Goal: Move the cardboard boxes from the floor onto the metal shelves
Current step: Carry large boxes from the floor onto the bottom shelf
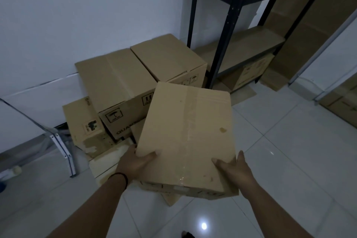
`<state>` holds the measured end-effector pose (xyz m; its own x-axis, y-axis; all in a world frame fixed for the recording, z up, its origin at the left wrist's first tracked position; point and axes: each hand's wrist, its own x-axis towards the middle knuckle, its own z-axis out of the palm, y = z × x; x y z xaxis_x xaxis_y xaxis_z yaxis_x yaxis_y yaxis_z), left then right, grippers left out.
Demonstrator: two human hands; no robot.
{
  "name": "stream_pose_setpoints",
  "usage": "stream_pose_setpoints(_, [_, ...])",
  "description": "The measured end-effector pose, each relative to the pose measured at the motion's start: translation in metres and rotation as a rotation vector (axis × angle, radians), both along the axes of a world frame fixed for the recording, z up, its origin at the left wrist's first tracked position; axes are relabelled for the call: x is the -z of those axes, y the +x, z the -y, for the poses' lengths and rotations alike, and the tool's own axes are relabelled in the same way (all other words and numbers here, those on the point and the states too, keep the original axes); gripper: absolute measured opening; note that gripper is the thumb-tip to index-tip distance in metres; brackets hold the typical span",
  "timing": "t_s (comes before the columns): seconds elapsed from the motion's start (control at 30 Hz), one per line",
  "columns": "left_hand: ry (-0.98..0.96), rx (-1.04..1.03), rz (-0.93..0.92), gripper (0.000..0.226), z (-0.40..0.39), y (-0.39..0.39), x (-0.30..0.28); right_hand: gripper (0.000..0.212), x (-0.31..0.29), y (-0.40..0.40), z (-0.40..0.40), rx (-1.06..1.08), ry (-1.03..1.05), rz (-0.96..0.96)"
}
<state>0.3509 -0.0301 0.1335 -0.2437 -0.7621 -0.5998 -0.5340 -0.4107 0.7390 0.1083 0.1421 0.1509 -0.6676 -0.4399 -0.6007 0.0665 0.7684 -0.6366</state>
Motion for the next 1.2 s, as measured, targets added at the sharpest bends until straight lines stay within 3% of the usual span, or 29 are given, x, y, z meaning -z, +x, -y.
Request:
stream_pose_setpoints(0.1, [0.0, 0.073, -0.065, 0.096, 0.014, -0.009, 0.003, 0.115, 0.012, -0.009, 0.003, 0.043, -0.028, 0.089])
stream_pose_setpoints(0.2, [0.034, 0.087, -0.111, 0.082, 0.014, -0.013, 0.002, 0.083, 0.02, -0.012, 0.004, 0.076, -0.112, 0.173])
stream_pose_setpoints(0.37, [0.059, 0.071, -0.149, 0.088, 0.006, -0.015, -0.006, 0.062, 0.013, -0.019, -0.004, 0.082, -0.195, 0.17])
stream_pose_setpoints(0.67, [0.024, 0.103, -0.242, 0.107, -0.022, -0.007, -0.052, 0.053, -0.038, -0.013, -0.043, 0.066, -0.288, 0.169])
stream_pose_setpoints(0.77, [-0.011, 0.13, -0.261, 0.093, -0.029, -0.002, -0.078, 0.058, -0.057, -0.003, -0.062, 0.058, -0.315, 0.132])
stream_pose_setpoints(0.87, [-0.028, 0.172, -0.318, 0.099, -0.038, 0.013, -0.104, 0.061, -0.081, 0.012, -0.083, 0.07, -0.359, 0.09])
stream_pose_setpoints(1.03, [0.004, 0.186, -0.403, 0.06, -0.052, 0.028, -0.139, 0.055, -0.123, 0.035, -0.114, 0.102, -0.474, 0.01])
stream_pose_setpoints(1.2, [0.009, 0.222, -0.473, 0.061, -0.072, 0.019, -0.169, 0.049, -0.164, 0.046, -0.151, 0.16, -0.54, -0.082])
